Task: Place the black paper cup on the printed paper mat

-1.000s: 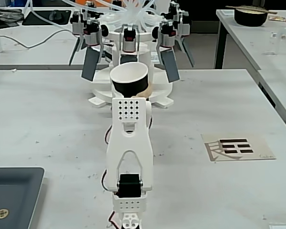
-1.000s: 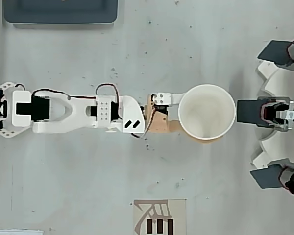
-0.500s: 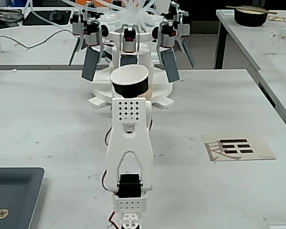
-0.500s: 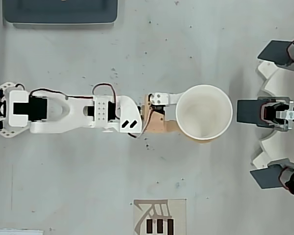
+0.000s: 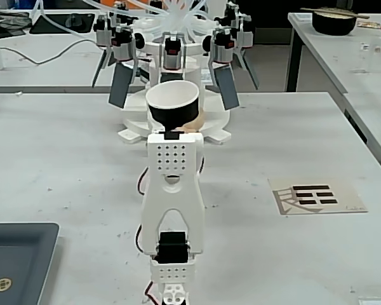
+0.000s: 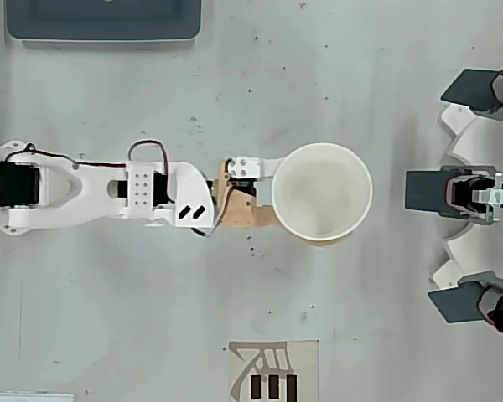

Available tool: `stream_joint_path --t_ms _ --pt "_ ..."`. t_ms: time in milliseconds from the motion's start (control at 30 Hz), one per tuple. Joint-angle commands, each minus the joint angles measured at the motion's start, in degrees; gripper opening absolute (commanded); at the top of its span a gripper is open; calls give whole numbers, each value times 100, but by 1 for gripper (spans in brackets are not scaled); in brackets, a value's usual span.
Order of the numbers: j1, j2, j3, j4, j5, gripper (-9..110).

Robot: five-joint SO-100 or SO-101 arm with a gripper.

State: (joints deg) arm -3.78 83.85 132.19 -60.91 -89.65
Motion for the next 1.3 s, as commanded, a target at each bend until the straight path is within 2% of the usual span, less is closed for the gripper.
stream_joint_path --t_ms 0,700,1067,1267 --pt "-35 712 308 18 62 11" --pt "422 2821 3604 -976 483 11" --pt "870 3577 4623 -1195 606 11" --pt "1046 3700 4667 -1195 598 11"
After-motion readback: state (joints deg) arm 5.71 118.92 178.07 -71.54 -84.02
